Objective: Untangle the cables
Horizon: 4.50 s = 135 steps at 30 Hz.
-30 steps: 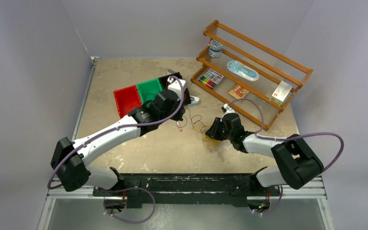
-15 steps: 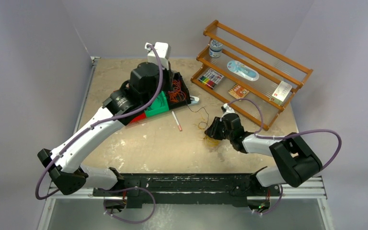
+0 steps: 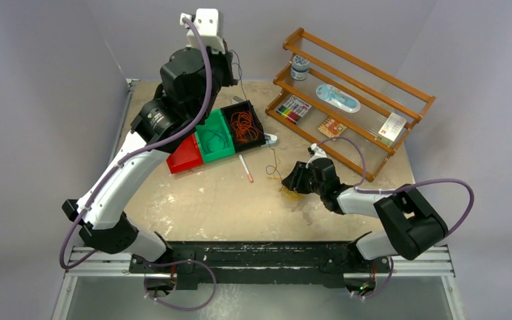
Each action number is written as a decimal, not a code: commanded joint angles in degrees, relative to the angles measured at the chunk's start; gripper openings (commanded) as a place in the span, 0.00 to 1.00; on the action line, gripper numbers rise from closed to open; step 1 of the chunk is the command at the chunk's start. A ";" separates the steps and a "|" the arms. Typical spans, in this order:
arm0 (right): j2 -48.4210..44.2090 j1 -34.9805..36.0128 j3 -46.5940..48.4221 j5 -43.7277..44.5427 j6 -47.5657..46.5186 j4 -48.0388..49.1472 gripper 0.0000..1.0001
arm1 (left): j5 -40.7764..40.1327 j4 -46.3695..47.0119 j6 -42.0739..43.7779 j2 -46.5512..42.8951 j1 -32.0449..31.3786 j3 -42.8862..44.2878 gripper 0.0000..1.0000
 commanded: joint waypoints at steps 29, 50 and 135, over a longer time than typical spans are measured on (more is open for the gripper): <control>1.23 -0.32 -2.36 -1.19 -1.06 3.83 0.00 | -2.67 27.37 26.26 8.63 0.26 24.37 0.00; -8.86 -0.25 1.67 -2.28 -8.87 -2.94 0.26 | 4.45 31.26 25.60 3.30 0.29 17.27 0.00; 25.37 7.71 62.60 -23.73 -24.89 5.56 0.00 | -8.75 3.78 -6.30 -9.40 22.29 -25.86 0.00</control>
